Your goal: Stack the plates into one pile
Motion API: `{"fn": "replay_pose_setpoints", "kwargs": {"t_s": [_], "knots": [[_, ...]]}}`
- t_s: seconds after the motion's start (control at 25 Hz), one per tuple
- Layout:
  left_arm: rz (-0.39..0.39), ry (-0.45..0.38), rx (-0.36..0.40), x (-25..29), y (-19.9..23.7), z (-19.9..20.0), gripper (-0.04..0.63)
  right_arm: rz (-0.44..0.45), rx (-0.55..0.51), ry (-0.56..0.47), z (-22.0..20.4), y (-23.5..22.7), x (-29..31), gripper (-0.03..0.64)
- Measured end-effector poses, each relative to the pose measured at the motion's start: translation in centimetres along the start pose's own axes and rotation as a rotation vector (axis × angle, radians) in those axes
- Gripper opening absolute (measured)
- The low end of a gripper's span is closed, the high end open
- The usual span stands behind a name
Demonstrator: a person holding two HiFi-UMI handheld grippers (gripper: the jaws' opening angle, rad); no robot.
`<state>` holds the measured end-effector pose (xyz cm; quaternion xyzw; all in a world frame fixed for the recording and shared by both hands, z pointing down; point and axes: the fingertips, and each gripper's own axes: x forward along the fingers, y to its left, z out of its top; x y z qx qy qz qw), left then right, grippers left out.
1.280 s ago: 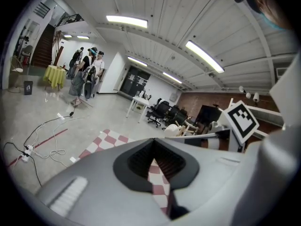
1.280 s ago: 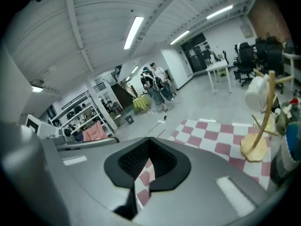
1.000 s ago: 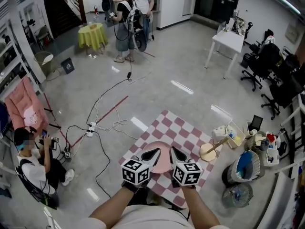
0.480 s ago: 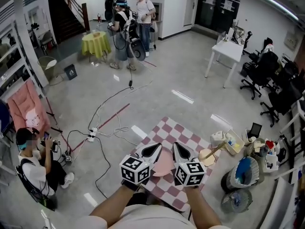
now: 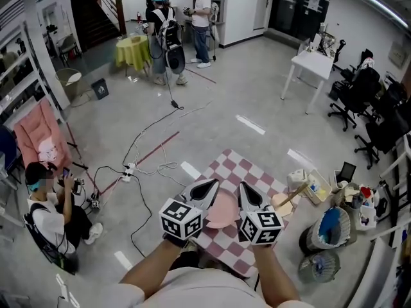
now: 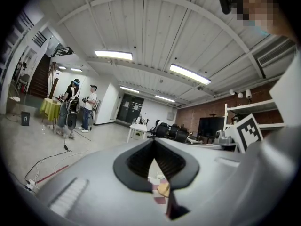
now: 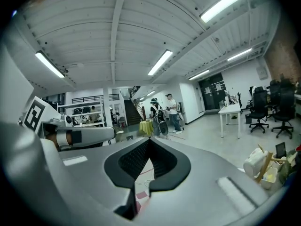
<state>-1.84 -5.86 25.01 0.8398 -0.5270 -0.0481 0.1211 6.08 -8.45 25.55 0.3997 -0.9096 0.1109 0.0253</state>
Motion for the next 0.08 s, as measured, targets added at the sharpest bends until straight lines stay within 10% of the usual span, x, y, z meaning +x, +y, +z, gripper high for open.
{"fn": "replay_pose_setpoints", "kwargs": {"t_s": [0.08], "knots": [[0.001, -0.008, 0.007, -0.24, -0.06, 0.31, 0.006, 0.000, -0.001, -0.007, 0.08, 0.18, -0.20, 0.009]]}}
